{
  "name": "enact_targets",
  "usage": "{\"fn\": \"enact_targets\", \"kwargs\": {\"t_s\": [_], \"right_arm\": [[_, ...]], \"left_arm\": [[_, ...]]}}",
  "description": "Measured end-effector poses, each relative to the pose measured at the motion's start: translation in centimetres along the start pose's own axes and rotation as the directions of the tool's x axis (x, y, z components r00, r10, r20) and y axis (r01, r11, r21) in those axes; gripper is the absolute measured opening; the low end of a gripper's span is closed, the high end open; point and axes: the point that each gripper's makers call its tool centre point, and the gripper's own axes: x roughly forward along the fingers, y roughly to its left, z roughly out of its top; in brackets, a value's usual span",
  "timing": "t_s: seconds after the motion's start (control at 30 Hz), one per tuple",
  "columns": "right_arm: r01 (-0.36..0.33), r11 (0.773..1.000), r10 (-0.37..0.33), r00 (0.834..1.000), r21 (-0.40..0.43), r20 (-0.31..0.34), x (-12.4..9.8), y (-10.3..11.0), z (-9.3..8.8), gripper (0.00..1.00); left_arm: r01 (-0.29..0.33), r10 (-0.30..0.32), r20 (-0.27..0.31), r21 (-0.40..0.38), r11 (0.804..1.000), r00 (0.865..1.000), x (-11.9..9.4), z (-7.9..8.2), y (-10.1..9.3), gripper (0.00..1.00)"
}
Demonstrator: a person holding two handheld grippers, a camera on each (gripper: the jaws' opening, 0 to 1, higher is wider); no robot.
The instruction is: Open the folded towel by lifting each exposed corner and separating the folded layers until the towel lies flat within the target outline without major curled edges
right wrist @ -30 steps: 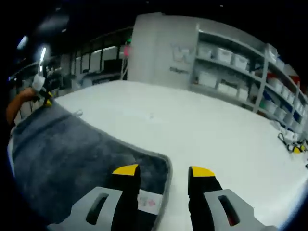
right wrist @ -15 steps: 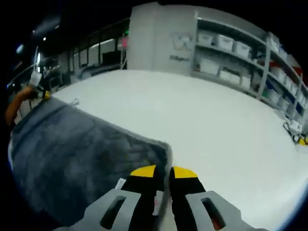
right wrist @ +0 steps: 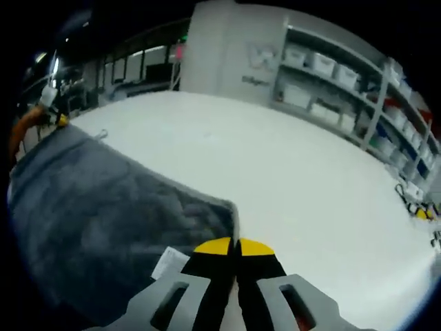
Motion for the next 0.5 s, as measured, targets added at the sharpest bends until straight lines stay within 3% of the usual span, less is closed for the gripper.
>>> {"fn": "enact_targets", "kwargs": {"t_s": [0.2,0.37,0.5], "right_arm": [[-0.008,1.000,0.009,1.000,0.020,-0.002,-0.7,-2.7,-1.1,0.00],[0.009,1.000,-0.009,1.000,-0.007,-0.018,-0.7,-3.5,-1.3,0.00],[-0.032,0.999,0.032,0.999,0.020,-0.014,-0.7,-3.9,-1.3,0.00]], "left_arm": [[0.043,-0.043,0.016,0.032,0.999,0.999,-0.2,0.8,-2.1,0.01],[0.066,-0.067,0.023,0.018,0.998,0.998,-0.2,0.7,-3.6,0.01],[0.094,-0.094,0.035,0.022,0.995,0.995,-0.2,0.4,-4.7,0.01]]}}
